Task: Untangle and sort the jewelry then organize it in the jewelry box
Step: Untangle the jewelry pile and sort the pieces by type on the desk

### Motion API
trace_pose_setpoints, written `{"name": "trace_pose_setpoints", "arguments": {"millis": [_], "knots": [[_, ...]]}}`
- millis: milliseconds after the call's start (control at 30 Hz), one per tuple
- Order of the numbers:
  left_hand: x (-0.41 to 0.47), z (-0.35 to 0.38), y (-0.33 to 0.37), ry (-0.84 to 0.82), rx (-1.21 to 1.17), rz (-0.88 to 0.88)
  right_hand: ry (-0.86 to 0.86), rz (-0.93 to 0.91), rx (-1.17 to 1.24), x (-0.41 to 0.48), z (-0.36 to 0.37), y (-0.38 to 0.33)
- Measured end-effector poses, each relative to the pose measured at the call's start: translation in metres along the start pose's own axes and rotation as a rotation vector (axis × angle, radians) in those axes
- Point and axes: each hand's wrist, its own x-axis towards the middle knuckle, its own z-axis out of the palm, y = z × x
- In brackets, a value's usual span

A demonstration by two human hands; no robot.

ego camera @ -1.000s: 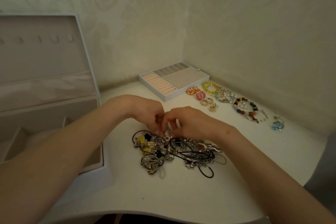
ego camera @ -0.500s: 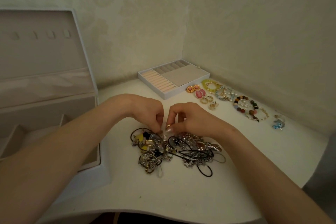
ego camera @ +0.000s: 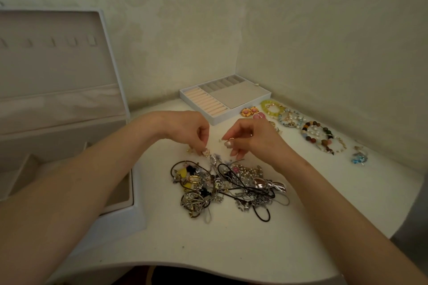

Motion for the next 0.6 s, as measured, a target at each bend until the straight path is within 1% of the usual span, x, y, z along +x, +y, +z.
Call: {"name": "trace_pose_setpoints", "arguments": {"millis": [100, 200, 267, 400, 500, 600], "knots": [[0.001, 0.002, -0.002, -0.01, 0.012, 0.008, -0.019, -0.001, -0.062, -0.002, 0.0, 0.0], [-0.001, 0.003, 0.003, 0.021, 0.033, 0.079, -0.048, -0.01, -0.123, -0.003, 0.001, -0.002], [-0.001, 0.004, 0.008, 0.004, 0.05, 0.119, -0.076, -0.011, -0.175, -0.002, 0.001, -0.002], [-0.001, 0.004, 0.009, -0.012, 0.104, 0.123, -0.087, 0.002, -0.305, -0.001, 0.001, 0.001], [-0.002, 0.0, 0.007, -0.011, 0.062, 0.135, -0.16, 0.001, -0.398, -0.003, 0.001, 0.0], [-0.002, 0.001, 0.006, -0.028, 0.071, 0.137, -0.24, -0.012, -0.421, -0.004, 0.001, -0.001]]}}
